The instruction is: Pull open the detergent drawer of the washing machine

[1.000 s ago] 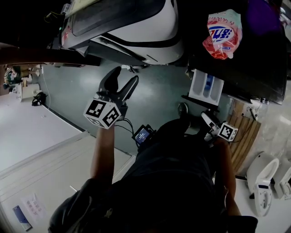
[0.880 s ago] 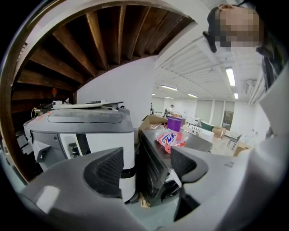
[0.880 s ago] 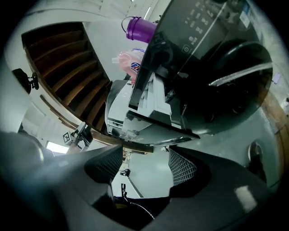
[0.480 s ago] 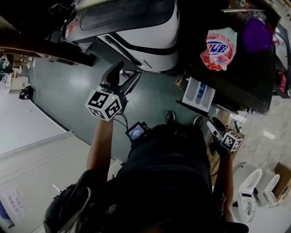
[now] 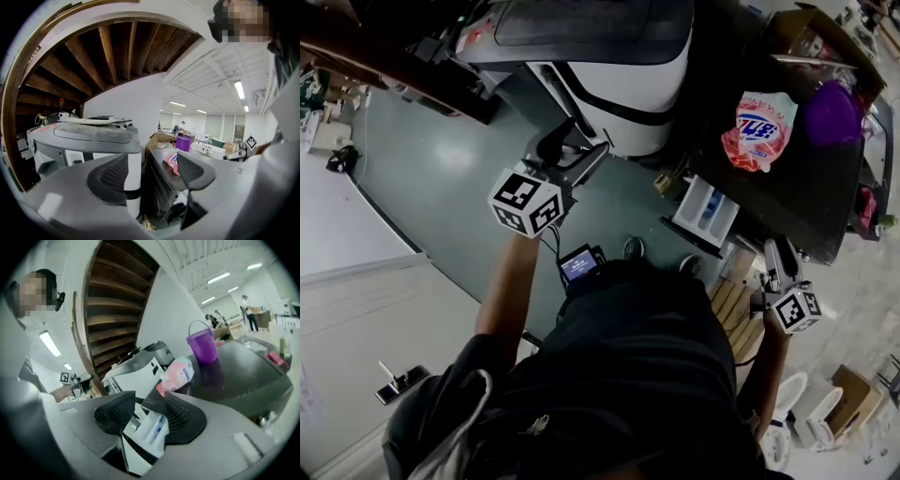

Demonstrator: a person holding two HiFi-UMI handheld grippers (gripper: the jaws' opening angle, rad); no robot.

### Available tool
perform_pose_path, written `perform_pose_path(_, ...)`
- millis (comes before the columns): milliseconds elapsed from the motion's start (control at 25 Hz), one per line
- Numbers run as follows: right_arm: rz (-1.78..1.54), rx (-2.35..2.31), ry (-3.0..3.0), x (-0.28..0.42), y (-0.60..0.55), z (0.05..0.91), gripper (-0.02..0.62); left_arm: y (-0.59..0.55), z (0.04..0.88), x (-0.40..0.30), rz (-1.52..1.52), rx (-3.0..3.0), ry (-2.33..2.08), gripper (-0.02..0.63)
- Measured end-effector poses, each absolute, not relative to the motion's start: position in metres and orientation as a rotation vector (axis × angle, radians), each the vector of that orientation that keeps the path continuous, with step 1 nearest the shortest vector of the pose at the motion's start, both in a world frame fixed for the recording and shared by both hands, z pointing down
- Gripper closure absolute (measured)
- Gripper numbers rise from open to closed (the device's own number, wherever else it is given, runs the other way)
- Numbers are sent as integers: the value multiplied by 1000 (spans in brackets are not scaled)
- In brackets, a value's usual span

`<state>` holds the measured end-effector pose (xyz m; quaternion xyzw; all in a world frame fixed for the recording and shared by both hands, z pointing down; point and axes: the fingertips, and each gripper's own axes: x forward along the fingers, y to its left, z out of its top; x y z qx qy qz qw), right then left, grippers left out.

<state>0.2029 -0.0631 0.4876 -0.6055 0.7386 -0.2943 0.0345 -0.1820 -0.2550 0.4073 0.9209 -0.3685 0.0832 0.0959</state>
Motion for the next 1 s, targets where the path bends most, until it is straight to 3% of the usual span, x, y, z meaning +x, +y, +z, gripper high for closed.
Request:
perform_pose_path(240,-490,-2046,2408,211,-94,383,448,-253,388,-179,202,2761,-1095,229)
perform_pose_path(480,4,-2220,2470,196,-97,283,448,-248,372,-178,236,2829,-1113,229)
perform_pose_path(760,186,-2162,2570,164,-95,228,449,-240,363,-181,237,2851,-1125,229)
perform_pose_path(840,235,-2202,2558,163,-95,222,561,-239,362,-184,232,2845,-1128,229)
perform_pose_path(1000,233,-2209,2537,161,-94,219,560,-236,364,-187,224,2836,-1132,229)
